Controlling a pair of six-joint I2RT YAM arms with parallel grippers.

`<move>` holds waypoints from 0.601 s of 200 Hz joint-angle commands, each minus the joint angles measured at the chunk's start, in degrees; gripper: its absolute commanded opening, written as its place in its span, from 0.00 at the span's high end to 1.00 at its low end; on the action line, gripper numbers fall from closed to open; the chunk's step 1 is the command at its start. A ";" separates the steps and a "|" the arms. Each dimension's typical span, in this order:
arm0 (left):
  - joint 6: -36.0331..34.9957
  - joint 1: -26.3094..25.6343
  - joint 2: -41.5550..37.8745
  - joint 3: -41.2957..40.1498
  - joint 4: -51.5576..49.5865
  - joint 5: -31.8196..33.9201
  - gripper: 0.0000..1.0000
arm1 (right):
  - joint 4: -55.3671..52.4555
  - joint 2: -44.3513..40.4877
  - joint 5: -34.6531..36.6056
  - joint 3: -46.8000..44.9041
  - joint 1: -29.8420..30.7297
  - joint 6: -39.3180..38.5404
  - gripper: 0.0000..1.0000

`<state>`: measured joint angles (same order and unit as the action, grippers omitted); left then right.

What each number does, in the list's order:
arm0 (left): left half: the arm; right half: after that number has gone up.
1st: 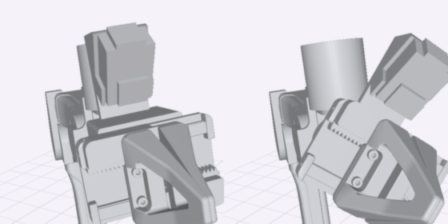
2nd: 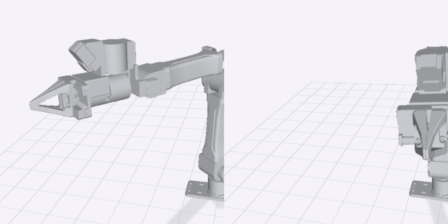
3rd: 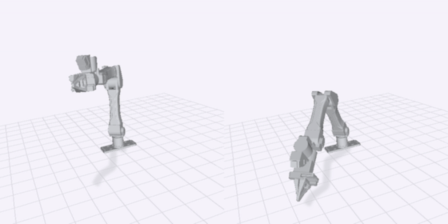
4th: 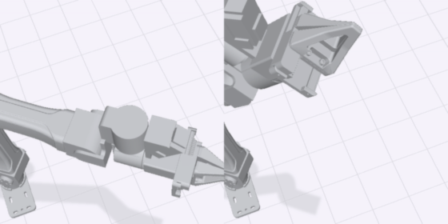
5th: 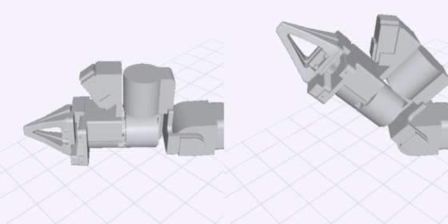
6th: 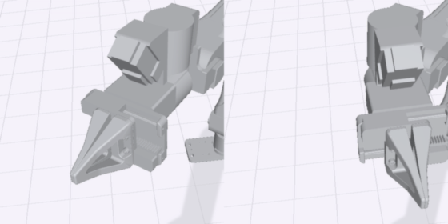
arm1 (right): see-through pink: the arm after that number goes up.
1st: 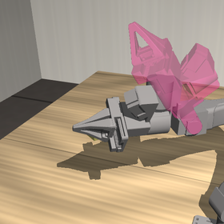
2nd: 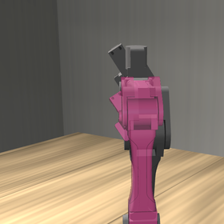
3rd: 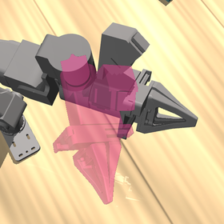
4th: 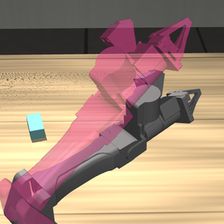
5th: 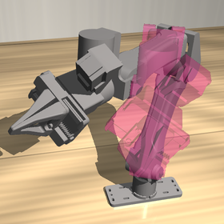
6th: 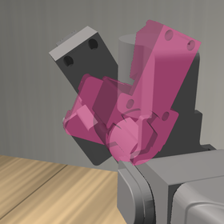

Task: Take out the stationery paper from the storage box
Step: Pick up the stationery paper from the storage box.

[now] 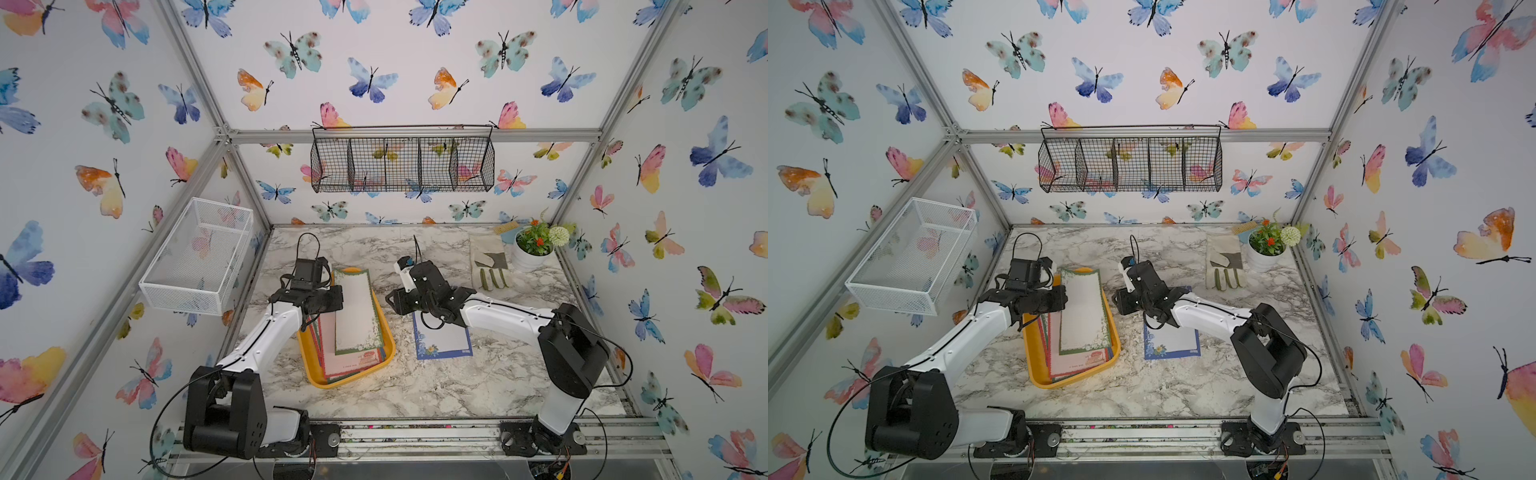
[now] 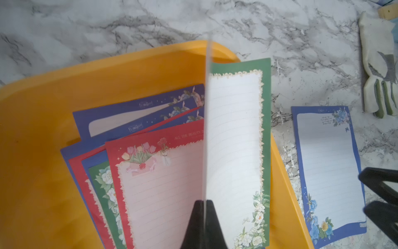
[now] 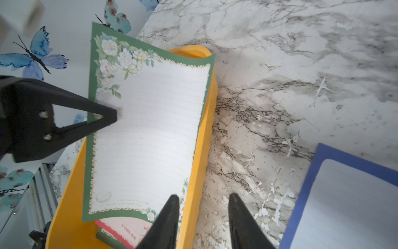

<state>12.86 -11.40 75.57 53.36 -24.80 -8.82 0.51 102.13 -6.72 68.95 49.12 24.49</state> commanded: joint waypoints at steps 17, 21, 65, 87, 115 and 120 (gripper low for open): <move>-4.27 -6.43 -4.61 3.90 -2.45 9.54 1.00 | 5.68 -6.59 5.24 -3.72 0.54 -8.79 0.59; -4.68 -7.19 -4.87 4.34 -2.65 10.55 1.00 | 6.78 -7.33 5.51 -4.57 0.53 -9.49 0.59; -8.11 -12.00 -6.45 10.41 -3.86 15.41 1.00 | 10.67 -12.13 5.62 -8.84 0.53 -16.29 0.53; -9.60 -12.34 -7.55 13.40 -3.12 14.04 1.00 | 12.28 -14.61 3.28 -10.99 0.56 -18.72 0.48; -12.16 -12.37 -8.68 15.71 1.70 10.89 1.00 | 22.49 -19.18 -0.48 -16.99 0.45 -22.39 0.46; -12.64 -12.42 -9.08 15.65 3.32 10.02 1.00 | 23.86 -19.97 -0.42 -17.76 0.45 -22.71 0.46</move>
<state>3.79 -23.49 68.77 67.29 -26.63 3.68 15.20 85.86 -4.21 54.68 49.12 6.48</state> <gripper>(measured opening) 0.047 0.535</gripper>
